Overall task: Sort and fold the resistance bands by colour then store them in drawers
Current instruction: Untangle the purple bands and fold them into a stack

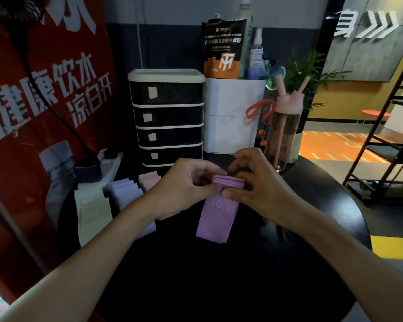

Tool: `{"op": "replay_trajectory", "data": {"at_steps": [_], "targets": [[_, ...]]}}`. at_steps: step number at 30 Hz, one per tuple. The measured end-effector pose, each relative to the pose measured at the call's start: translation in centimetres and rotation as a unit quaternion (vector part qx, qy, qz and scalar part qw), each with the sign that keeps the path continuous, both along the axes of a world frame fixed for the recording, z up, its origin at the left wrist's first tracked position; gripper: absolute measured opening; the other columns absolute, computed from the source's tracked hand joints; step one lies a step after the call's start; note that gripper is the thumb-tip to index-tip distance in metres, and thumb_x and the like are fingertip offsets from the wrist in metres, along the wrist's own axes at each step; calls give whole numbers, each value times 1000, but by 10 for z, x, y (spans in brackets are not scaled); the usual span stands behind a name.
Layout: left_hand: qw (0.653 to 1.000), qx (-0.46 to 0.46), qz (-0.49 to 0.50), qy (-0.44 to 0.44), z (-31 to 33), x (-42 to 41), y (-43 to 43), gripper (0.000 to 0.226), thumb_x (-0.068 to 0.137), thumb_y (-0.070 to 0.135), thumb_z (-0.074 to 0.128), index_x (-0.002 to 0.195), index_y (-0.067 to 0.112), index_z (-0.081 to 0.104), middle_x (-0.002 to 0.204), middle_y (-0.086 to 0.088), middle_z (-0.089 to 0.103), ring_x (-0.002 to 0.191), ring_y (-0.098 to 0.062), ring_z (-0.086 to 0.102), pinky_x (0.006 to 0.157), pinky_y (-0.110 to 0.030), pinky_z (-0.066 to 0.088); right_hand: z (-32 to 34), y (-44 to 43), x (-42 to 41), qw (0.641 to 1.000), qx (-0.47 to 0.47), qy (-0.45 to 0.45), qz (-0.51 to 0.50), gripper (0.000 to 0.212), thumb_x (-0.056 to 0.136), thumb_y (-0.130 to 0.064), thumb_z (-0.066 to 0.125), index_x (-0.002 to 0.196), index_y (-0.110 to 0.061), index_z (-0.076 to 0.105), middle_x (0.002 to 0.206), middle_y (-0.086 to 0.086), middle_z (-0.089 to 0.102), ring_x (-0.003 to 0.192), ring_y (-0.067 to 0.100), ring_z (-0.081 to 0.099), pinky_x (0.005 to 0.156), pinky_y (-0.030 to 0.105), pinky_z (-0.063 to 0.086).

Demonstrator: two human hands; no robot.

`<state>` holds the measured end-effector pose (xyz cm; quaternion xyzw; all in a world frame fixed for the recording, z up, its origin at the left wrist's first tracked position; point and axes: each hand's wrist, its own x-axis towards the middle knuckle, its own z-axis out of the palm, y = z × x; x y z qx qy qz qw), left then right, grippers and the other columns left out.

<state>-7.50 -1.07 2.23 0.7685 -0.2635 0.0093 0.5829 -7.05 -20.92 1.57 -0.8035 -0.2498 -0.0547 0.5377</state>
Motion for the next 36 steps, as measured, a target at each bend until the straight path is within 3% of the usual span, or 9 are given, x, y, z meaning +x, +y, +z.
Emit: {"op": "replay_trajectory", "data": {"at_steps": [5,10,14,17,21,24,27,33,36], "targets": [[994,-25,105,-7,8,28,12,24,87,-9,65,106,5,70,105,-18,73,93,-21,68,86,-29,55,-43,18,12,985,94,141,25,89,71,-27,87,141,-19,34,121,3,66,106,15,68,86,34,57],[982,-41,180,28,14,60,31,22,90,-6,63,110,1,69,104,-21,72,88,-20,70,75,-27,60,-72,48,27,983,73,168,-21,37,87,-14,72,116,-25,51,110,4,69,94,11,70,84,32,58],[972,16,233,34,9,85,48,16,87,-3,68,99,7,70,98,-20,73,82,-19,70,73,-25,60,-76,64,38,985,60,152,-60,40,89,-21,67,120,-28,41,90,-2,65,70,2,62,71,29,56],[964,100,245,40,-2,105,60,15,84,1,72,96,10,70,97,-15,73,84,-20,69,80,-28,56,-87,67,46,985,-34,124,-116,34,81,-40,64,105,-44,41,86,-6,63,81,12,61,92,51,50],[959,162,225,61,-18,122,69,14,84,4,74,96,11,72,94,-10,74,83,-14,68,72,-20,53,-93,71,52,980,-111,75,-150,25,91,-28,59,113,-31,46,96,-11,59,98,9,55,108,40,33],[956,193,211,73,-26,132,74,16,84,5,75,99,8,71,95,-9,75,90,-16,71,76,-19,54,-96,75,50,969,-181,52,-157,33,96,-32,50,129,-25,46,114,-8,57,115,11,45,106,28,20],[955,210,194,79,-33,141,77,16,84,3,75,99,6,71,95,-9,75,93,-21,72,78,-22,57,-100,76,50,959,-217,19,-182,31,96,-38,49,124,-25,54,120,-9,49,117,12,43,105,30,24],[940,264,198,88,-45,156,78,17,85,5,75,101,5,71,96,-13,73,88,-19,69,87,-32,56,-103,74,43,953,-257,-13,-161,90,74,-75,42,148,-25,26,130,-13,49,125,12,40,108,33,23],[928,307,188,92,-48,160,79,18,85,7,76,102,8,71,94,-9,73,87,-17,68,87,-34,56,-102,74,42,951,-260,-19,-165,95,72,-77,51,148,-26,25,131,-11,47,124,12,40,108,32,24]]}}
